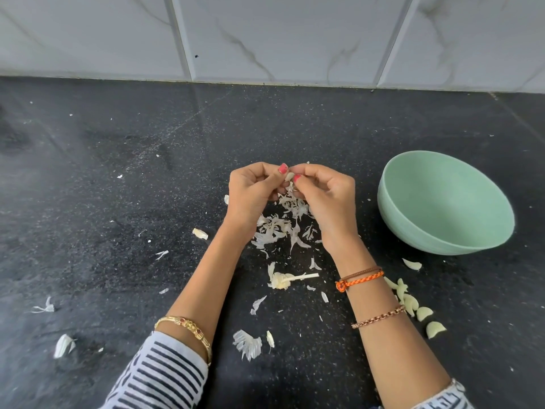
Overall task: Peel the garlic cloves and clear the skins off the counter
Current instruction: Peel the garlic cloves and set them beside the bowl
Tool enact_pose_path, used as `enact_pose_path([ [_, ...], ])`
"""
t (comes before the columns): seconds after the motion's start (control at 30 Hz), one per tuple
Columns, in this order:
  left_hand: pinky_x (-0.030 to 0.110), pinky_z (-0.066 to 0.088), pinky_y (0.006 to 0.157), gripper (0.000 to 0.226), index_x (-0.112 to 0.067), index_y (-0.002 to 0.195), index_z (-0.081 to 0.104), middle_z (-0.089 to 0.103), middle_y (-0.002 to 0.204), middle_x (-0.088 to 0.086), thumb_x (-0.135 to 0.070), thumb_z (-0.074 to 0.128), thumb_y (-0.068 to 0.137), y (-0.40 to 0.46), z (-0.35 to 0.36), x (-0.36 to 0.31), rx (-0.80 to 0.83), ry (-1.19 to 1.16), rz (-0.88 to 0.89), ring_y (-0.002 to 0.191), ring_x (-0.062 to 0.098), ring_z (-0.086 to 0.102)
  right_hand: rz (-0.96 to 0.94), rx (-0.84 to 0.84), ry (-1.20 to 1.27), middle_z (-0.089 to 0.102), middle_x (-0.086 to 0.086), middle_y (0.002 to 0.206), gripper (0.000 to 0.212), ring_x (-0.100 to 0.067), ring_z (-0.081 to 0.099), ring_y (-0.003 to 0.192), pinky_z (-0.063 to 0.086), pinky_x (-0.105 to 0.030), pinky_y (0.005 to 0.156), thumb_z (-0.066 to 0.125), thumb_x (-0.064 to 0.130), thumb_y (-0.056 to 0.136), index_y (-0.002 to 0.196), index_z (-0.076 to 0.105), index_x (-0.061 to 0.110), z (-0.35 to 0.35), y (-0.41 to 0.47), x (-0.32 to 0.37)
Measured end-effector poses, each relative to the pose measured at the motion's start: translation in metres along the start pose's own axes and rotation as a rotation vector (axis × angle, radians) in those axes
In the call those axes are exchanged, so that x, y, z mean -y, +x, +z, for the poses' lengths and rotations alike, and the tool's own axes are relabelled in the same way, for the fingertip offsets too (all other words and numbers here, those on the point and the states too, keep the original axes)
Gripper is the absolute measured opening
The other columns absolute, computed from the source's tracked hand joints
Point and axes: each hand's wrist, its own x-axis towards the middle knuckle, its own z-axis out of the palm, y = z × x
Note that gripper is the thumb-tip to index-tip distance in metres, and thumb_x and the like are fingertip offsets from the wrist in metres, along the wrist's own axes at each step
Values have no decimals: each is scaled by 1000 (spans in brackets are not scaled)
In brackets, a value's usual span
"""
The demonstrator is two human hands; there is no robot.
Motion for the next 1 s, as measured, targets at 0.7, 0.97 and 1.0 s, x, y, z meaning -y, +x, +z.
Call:
enact_pose_path([
  [0.7, 34, 35, 45, 43, 1, 52, 56, 51, 50, 21, -24, 68, 85, -4, -3, 6, -150, 408, 224, 46, 18, 39, 321, 63, 350, 70, 2, 74, 17, -6, 66, 68, 53, -16, 66, 57, -5, 86, 89, 67, 8, -5, 1, 3],
  [0.97, 21, 49, 48, 6, -16, 72, 71, 66, 60, -3, -16, 75, 77, -7, -4, 3, -133, 511, 183, 49, 9, 59, 119, -129, 87, 67, 0, 69, 20, -4, 58, 61, 50, -16, 62, 63, -10, 78, 77, 72, 8, -2, -3, 1],
  [1.0, 26, 49, 47, 15, -14, 65, 69, 64, 56, 0, -21, 76, 76, -7, -2, 3, -128, 578, 195, 48, 12, 57, 84, -147, 72, 67, -1, 68, 18, -2, 58, 59, 49, -16, 62, 65, -11, 76, 77, 72, 6, -2, -3, 2],
])
